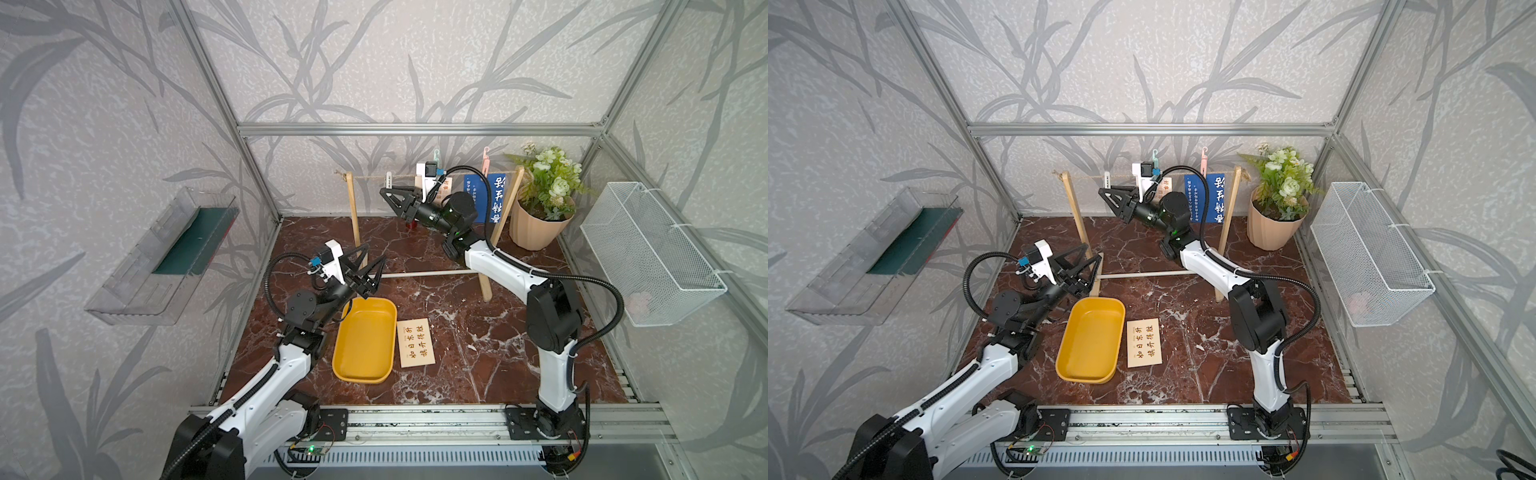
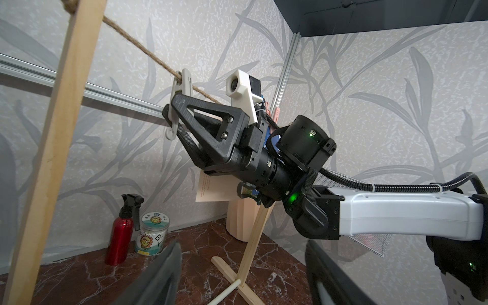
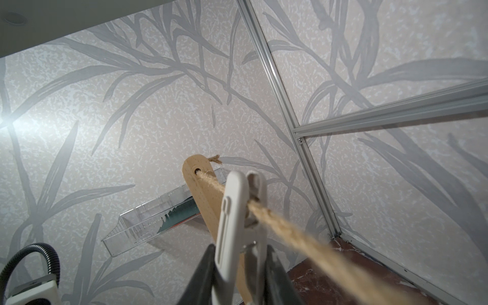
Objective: Remove the postcards from the strings
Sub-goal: Remove the clamp from the clothesline.
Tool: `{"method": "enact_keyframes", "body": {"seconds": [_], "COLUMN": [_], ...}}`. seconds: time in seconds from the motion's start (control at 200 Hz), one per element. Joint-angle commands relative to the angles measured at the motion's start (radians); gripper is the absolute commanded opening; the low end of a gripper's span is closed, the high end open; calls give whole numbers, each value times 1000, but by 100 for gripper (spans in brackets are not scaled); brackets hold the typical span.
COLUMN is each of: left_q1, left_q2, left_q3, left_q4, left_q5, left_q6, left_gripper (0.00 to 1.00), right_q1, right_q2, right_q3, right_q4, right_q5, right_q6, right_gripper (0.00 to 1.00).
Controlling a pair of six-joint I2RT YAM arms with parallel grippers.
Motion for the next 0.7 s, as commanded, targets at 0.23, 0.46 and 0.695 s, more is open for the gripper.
{"method": "enact_keyframes", "body": {"seconds": [0.23, 0.46, 0.695], "left_q1": [-4, -3, -3], "left_q2": [-6, -8, -6], "left_q3": [33, 30, 30], "left_q4": [10, 11, 10], "left_q5": [2, 1, -2], "left_q6": [-7, -4, -4], "left_gripper": [75, 75, 75], "right_q1": [-4, 1, 8], "right_q2": [-9, -34, -62], "right_q3": [-13, -52, -102], "right_q4": [34, 7, -59], "right_q5": [-20, -12, 16], "right_q6": [-4, -30, -97], "right_gripper": [10, 4, 4]}}
